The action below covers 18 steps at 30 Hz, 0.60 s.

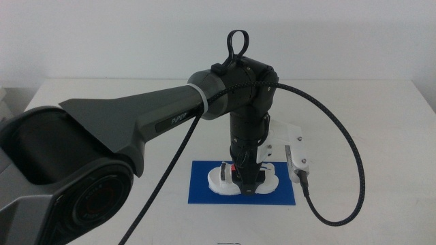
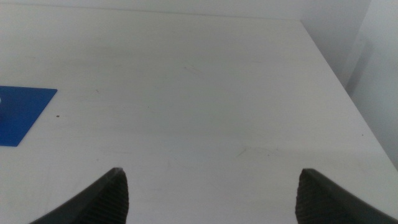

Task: Use one arm to grab the shoe from the table and place it on the mat.

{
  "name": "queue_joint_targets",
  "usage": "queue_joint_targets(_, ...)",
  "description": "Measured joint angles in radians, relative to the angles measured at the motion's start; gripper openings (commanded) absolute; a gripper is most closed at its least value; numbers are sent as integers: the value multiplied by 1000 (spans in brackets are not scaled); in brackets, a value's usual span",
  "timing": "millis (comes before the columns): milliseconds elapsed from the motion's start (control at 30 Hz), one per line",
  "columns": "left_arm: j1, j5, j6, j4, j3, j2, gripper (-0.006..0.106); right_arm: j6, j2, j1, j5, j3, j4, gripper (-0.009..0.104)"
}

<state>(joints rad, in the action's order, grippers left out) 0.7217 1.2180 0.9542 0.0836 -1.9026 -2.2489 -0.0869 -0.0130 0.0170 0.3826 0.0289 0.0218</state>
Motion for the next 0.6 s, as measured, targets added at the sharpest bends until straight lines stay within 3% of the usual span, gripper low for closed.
queue_joint_targets(200, 0, 0, 0, 0, -1, 0, 87, 0, 0, 0, 0, 0, 0, 94)
queue_joint_targets(600, 0, 0, 0, -25, -10, 75, 86, 0, 0, 0, 0, 0, 0, 94)
